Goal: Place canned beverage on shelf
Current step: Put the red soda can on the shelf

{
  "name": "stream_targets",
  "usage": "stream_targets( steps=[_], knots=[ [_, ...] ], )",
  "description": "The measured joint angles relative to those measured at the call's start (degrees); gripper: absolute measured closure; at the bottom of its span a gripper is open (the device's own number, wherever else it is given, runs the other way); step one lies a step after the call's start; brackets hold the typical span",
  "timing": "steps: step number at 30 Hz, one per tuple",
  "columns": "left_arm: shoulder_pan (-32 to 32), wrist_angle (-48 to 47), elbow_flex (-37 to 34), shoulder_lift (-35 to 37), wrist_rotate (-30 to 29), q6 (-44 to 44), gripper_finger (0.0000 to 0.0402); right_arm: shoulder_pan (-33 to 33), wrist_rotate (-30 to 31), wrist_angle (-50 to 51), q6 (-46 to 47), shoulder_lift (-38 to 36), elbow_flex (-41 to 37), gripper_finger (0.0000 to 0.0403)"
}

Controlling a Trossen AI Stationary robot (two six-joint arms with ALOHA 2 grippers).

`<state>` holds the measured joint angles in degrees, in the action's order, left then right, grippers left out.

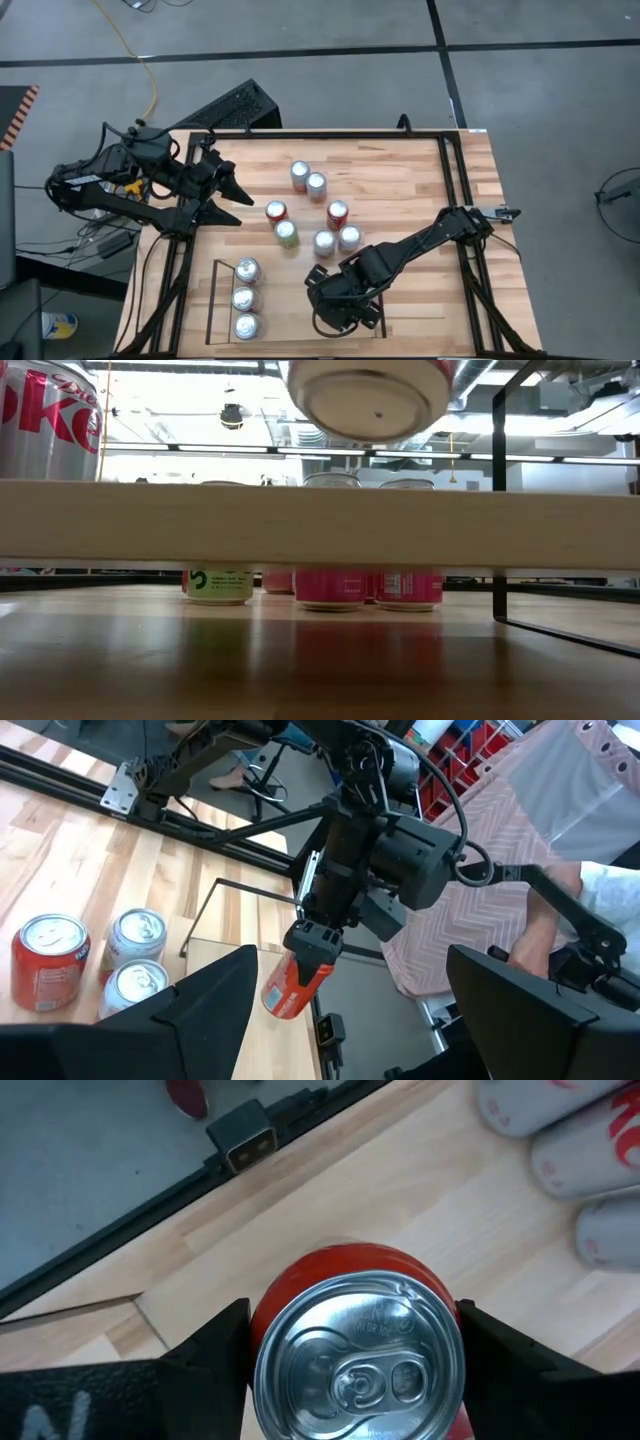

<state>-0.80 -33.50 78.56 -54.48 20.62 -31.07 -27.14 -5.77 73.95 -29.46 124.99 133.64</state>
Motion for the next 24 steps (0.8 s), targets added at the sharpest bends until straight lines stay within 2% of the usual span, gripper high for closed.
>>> stream_targets(
  steps=[11, 24],
  knots=[
    [0.00, -0.02, 0.00, 0.00, -0.07, 1.01, 0.0093, -0.42, 1.55, 1.15, -4.91, 2.25, 0.10, 0.0145],
    [0.00, -0.15, 0.00, 0.00, -0.48, 1.68, 0.0093, -0.52, -2.06, 0.70, -5.07, 3.58, 0.02, 0.0142]
  ],
)
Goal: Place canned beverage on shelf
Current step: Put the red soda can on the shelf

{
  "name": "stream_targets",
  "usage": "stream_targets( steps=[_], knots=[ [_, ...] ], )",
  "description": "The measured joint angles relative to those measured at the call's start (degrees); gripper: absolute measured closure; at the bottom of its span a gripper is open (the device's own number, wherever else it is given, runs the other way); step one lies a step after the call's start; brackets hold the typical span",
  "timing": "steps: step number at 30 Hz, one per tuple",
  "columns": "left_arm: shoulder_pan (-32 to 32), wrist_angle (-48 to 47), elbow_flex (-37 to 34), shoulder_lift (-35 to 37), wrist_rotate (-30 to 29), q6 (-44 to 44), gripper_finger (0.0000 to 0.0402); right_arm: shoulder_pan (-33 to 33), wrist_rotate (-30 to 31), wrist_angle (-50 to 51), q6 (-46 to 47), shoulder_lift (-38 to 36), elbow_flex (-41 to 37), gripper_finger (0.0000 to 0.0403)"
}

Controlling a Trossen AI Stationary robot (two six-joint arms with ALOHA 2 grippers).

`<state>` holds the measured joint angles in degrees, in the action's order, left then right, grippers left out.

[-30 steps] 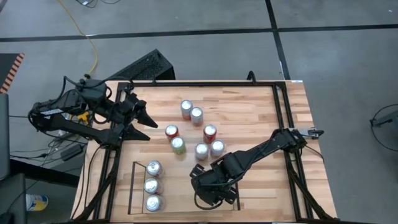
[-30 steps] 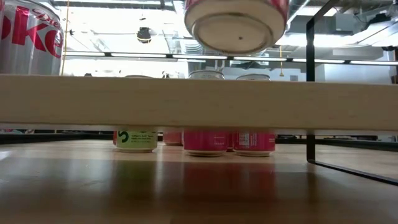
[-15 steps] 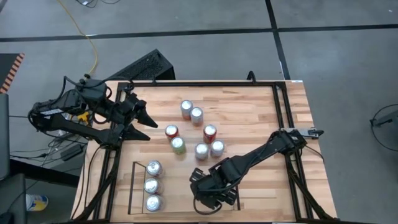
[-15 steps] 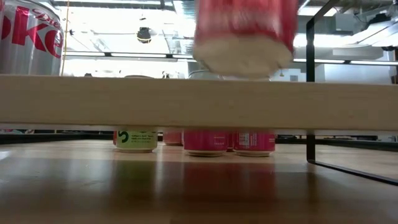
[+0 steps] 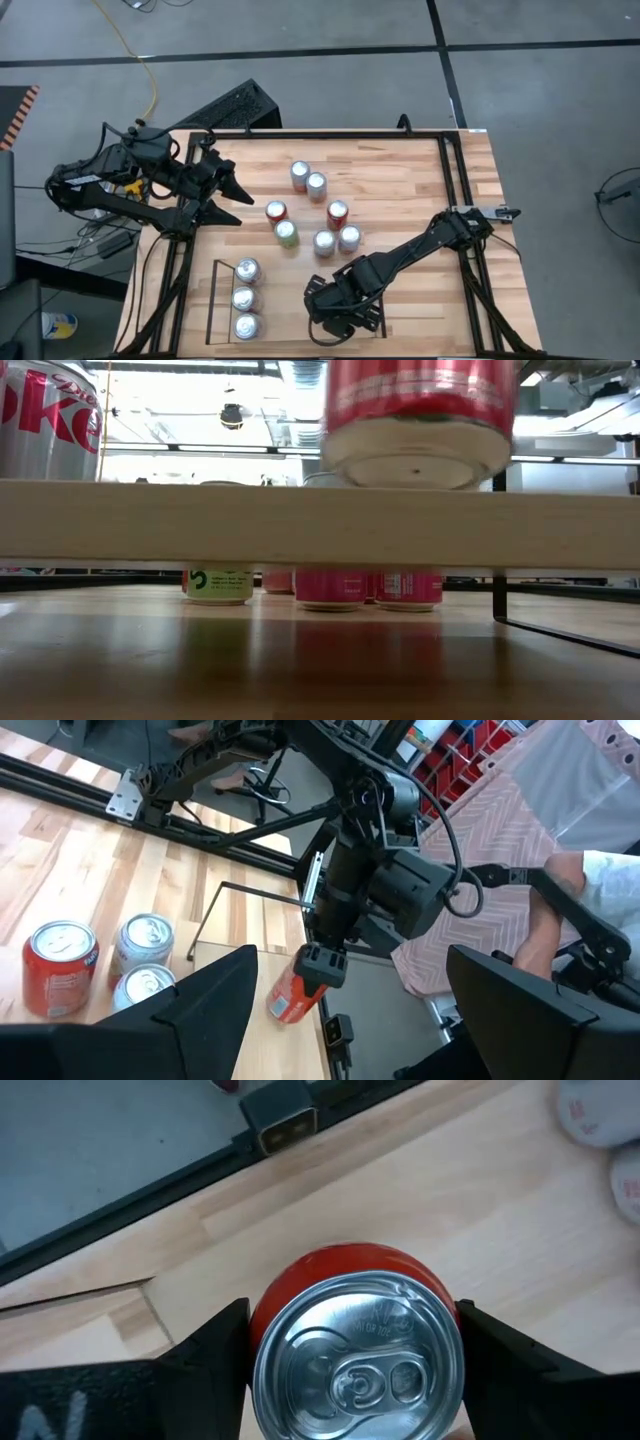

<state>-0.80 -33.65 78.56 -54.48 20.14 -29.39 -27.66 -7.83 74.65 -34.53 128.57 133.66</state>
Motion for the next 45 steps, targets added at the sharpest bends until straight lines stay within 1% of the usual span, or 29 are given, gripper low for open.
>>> stream_targets(
  steps=[4, 8, 11, 16, 24, 26, 28, 30, 35, 37, 41, 43, 45],
  knots=[
    [0.02, -0.02, 0.00, 0.00, -0.02, -0.04, 0.0093, 0.06, 0.15, 0.78, 5.35, 0.29, -0.06, 0.0142],
    [0.01, -0.04, 0.00, 0.00, 0.00, -0.09, 0.0093, 0.04, 0.30, 1.15, 6.01, 0.20, -0.04, 0.0135],
    [0.01, -0.06, 0.00, 0.00, 0.00, 0.16, 0.0093, 0.08, 0.30, 1.43, 7.36, 0.20, -0.04, 0.0119],
    [0.00, -0.11, 0.00, 0.00, 0.00, 1.20, 0.0093, 0.41, 0.30, 1.54, 5.78, 0.20, -0.04, 0.0087],
    [0.02, -0.35, 0.00, 0.00, -0.09, 1.73, 0.0093, 0.81, 0.40, 0.95, 5.61, 0.05, 0.00, 0.0079],
    [0.00, -0.33, 0.00, 0.00, -0.97, 1.24, 0.0093, 0.81, 1.74, 0.79, 5.63, 0.05, 0.00, 0.0079],
    [0.02, -0.34, 0.00, 0.00, -1.22, 0.84, 0.0093, 0.79, 4.96, 0.99, 5.85, -0.15, 0.13, 0.0079],
    [0.00, -0.33, 0.00, 0.00, -1.36, 0.81, 0.0093, 0.99, 7.89, 0.87, 8.55, -0.63, 1.24, 0.0079],
    [0.00, 0.21, 0.00, -0.54, -1.35, 0.78, 0.0093, 2.46, 8.25, -4.85, 20.27, -6.19, 1.01, 0.0079],
    [-0.01, 0.32, 0.00, -1.22, -2.01, 1.01, 0.0093, 2.41, 8.73, -5.09, 24.67, -8.11, 1.01, 0.0079],
    [-1.90, 0.82, 0.00, -5.00, -3.14, 1.18, 0.0093, 2.31, 11.80, -3.79, 34.16, -11.73, 0.81, 0.0083],
    [-3.62, 2.52, 0.00, -7.81, -3.04, 2.21, 0.0093, 2.16, 13.00, -3.47, 39.11, -14.10, 0.89, 0.0086],
    [-5.83, 4.28, -0.02, -10.96, -3.06, 4.14, 0.0093, 1.25, 15.44, -0.97, 43.95, -16.73, 0.92, 0.0090]
  ],
)
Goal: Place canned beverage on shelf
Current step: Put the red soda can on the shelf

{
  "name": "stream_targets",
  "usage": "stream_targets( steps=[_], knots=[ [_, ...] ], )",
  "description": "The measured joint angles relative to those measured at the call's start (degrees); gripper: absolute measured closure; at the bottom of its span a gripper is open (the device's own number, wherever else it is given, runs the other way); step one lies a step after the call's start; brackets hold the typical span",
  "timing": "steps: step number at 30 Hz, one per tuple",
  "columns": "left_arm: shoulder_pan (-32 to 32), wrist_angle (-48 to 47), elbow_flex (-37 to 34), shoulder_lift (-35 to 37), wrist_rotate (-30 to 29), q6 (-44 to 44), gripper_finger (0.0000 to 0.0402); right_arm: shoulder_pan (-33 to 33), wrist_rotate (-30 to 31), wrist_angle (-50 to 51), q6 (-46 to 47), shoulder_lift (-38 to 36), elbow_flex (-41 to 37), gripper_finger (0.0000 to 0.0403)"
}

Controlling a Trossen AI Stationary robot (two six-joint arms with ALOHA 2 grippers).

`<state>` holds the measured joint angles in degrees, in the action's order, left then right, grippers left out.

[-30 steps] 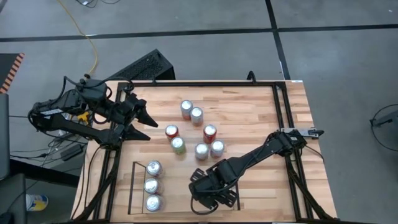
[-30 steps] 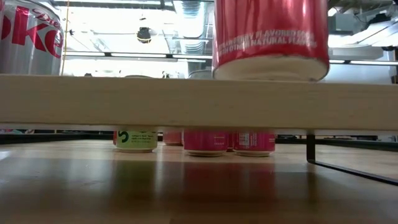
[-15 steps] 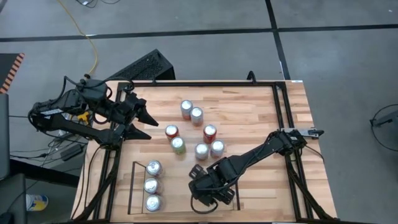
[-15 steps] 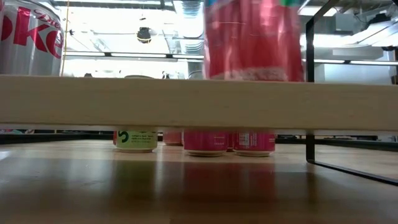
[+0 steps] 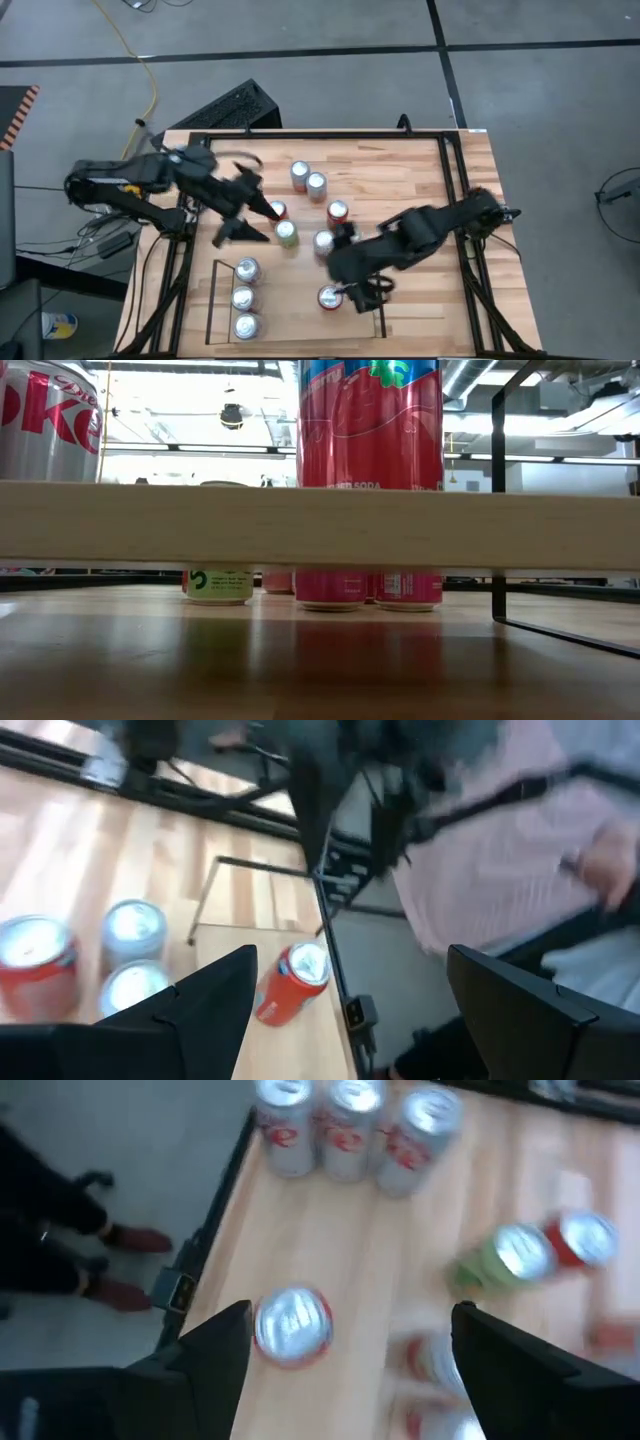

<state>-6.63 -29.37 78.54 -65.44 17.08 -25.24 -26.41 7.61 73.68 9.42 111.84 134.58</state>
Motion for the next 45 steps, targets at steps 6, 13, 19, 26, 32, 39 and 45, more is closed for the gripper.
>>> stream_targets(
  steps=[6, 13, 19, 26, 32, 39, 45],
  knots=[
    [-7.42, 6.99, -0.01, -8.58, -4.79, 8.38, 0.0093, -5.25, 11.19, 15.40, 13.60, -4.64, -0.02, 0.0093],
    [-10.99, 6.86, 1.37, -16.43, -9.93, 10.99, 0.0093, -11.73, 20.35, 15.39, 28.34, -10.10, -3.64, 0.0093],
    [-13.77, 7.98, 3.10, -21.75, -16.67, 17.94, 0.0093, -15.05, 25.72, 15.54, 34.12, -10.01, -5.53, 0.0093],
    [-16.02, 10.15, 3.10, -27.46, -19.09, 16.13, 0.0093, -15.94, 25.60, 14.97, 36.25, -8.66, -5.42, 0.0093],
    [-17.44, 13.81, 3.10, -30.42, -20.08, 14.83, 0.0093, -16.58, 25.79, 15.97, 38.42, -8.53, -5.49, 0.0093],
    [-18.35, 16.22, 2.43, -30.38, -24.42, 15.10, 0.0093, -16.68, 25.81, 15.88, 38.75, -8.45, -5.49, 0.0093],
    [-18.84, 17.94, 2.23, -32.49, -23.15, 16.01, 0.0093, -16.68, 25.82, 15.88, 38.75, -8.45, -5.49, 0.0093]
  ],
)
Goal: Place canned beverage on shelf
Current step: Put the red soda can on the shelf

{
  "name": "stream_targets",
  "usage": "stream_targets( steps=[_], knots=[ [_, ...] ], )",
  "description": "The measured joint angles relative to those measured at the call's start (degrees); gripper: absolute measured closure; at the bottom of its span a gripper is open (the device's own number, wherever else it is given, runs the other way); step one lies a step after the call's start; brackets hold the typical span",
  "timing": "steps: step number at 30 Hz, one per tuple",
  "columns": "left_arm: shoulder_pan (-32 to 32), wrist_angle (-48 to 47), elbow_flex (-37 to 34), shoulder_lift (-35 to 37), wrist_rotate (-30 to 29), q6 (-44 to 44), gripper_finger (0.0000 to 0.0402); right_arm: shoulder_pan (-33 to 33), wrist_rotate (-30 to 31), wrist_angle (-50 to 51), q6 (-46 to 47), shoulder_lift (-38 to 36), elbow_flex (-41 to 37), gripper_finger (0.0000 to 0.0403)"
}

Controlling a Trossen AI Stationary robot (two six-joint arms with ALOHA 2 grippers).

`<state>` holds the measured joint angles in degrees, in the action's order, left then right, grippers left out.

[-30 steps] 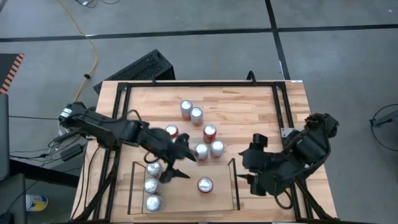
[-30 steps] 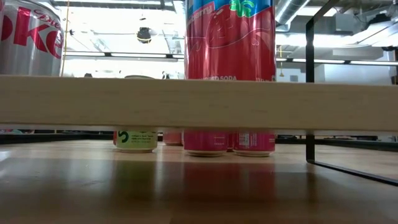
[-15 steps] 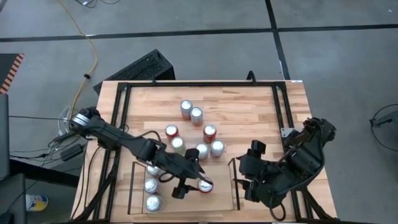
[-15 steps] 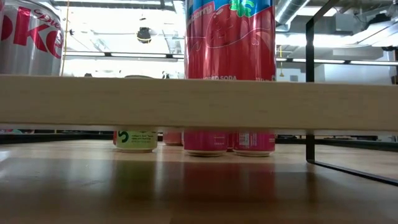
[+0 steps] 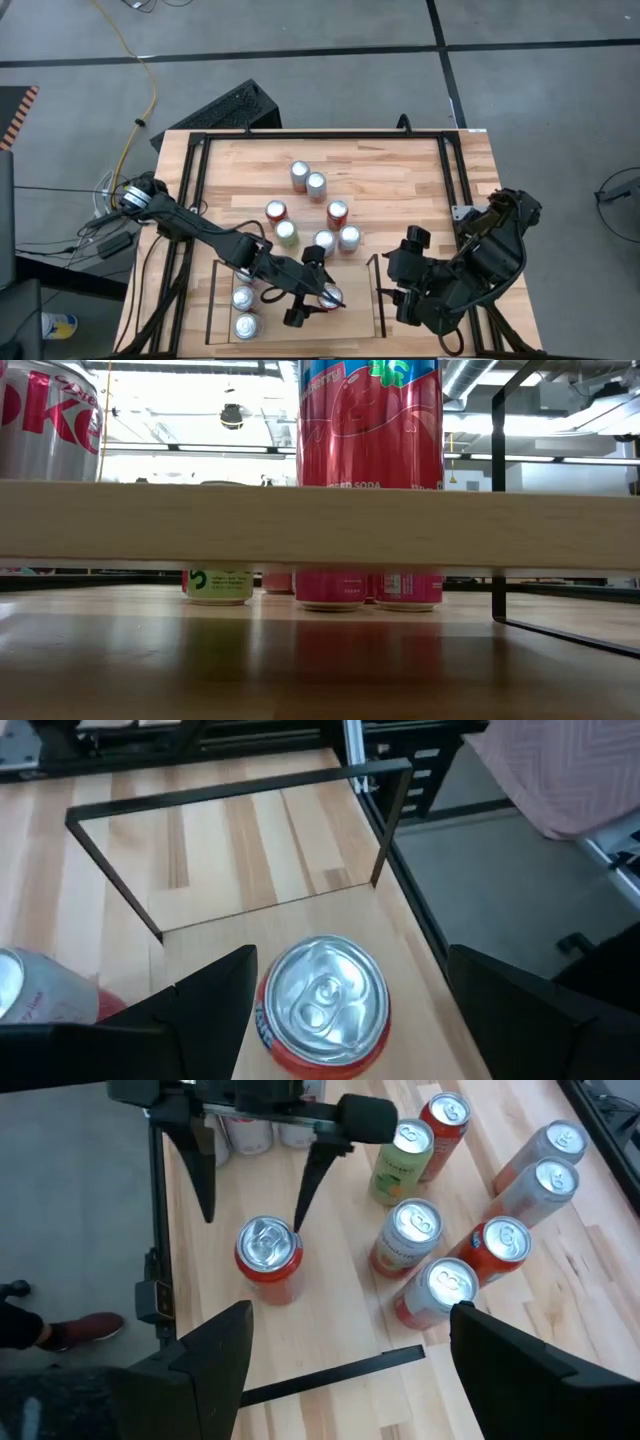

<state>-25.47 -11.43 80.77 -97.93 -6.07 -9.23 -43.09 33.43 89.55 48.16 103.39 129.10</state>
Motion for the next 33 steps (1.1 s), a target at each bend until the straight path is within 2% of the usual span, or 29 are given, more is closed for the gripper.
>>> stream_targets(
  steps=[3, 9, 33],
  knots=[
    [0.04, 0.47, 0.20, 0.42, -2.55, 0.89, 0.0093, 0.02, 0.00, -0.02, 0.00, 0.00, 0.00, 0.0093],
    [-0.35, 1.12, 0.17, -0.31, -3.50, 1.70, 0.0093, 0.04, 0.03, -0.02, -0.01, 0.00, 0.00, 0.0093],
    [0.26, 1.03, 0.13, -2.49, -1.27, 2.94, 0.0093, 0.09, 0.07, -0.18, 0.46, 0.00, 0.00, 0.0093]
  ],
)
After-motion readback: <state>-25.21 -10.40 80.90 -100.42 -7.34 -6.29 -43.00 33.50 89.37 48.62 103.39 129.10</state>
